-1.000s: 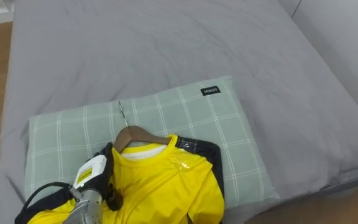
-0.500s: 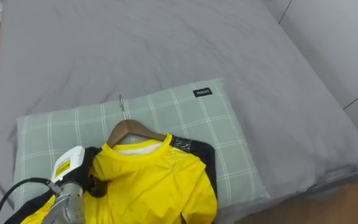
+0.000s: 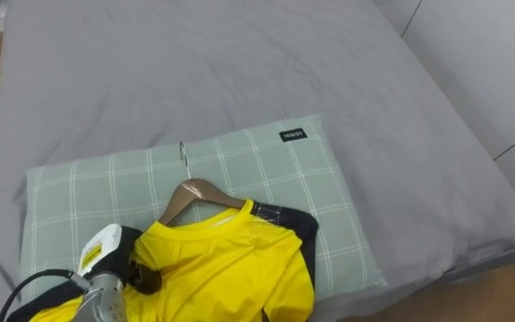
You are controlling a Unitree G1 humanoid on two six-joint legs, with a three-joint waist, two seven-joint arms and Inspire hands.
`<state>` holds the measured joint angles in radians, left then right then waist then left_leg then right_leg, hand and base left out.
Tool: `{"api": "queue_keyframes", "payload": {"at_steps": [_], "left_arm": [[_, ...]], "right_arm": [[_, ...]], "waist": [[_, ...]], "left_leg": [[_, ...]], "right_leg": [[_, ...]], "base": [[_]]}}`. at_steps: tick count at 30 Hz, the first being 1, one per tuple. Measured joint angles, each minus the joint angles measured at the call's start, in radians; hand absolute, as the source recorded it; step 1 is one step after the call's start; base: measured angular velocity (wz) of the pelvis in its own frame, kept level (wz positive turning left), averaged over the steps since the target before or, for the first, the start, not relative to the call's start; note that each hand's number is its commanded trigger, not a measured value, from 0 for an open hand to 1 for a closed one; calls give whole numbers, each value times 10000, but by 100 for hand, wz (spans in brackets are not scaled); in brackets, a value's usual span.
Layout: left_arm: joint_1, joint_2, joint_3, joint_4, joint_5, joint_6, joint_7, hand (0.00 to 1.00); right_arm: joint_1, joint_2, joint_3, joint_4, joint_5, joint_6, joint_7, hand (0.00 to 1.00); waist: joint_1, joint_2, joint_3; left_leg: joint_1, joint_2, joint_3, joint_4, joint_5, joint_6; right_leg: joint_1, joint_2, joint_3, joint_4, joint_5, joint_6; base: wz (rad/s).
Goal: Hang clothes
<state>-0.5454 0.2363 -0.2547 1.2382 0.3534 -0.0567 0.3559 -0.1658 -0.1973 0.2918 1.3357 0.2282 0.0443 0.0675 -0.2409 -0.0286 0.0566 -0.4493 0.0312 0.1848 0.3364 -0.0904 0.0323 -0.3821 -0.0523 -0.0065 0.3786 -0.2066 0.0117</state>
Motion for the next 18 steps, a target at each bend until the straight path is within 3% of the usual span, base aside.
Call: {"api": "queue_keyframes", "payload": {"at_steps": [9, 10, 13, 18], "left_arm": [[59, -110, 34, 3, -98, 158, 39, 100], [97, -129, 28, 3, -93, 179, 39, 100], [139, -160, 26, 3, -83, 235, 36, 100], [359, -218, 23, -1, -22, 233, 44, 100]], "right_arm": [[178, -4, -14, 58, -14, 10, -135, 0], [253, -8, -15, 62, -7, 11, -145, 0], [383, -20, -15, 63, 14, 8, -232, 0], [567, -25, -20, 30, -14, -26, -245, 0]], "waist": [[15, 51, -99], [15, 86, -149], [15, 156, -200], [12, 182, -216]], "left_leg": [[225, 8, 45, -165, 22, 34], [271, 10, 45, -193, 22, 34], [412, -8, 82, -290, 24, 37], [833, 1, 130, -395, 24, 34]], "right_leg": [[182, 22, 11, -86, 65, 12], [259, 30, 6, -170, 87, 15], [367, 16, 16, -194, 100, 18], [831, 20, 16, -423, 113, 19]], "base": [[0], [0], [0], [0]]}}
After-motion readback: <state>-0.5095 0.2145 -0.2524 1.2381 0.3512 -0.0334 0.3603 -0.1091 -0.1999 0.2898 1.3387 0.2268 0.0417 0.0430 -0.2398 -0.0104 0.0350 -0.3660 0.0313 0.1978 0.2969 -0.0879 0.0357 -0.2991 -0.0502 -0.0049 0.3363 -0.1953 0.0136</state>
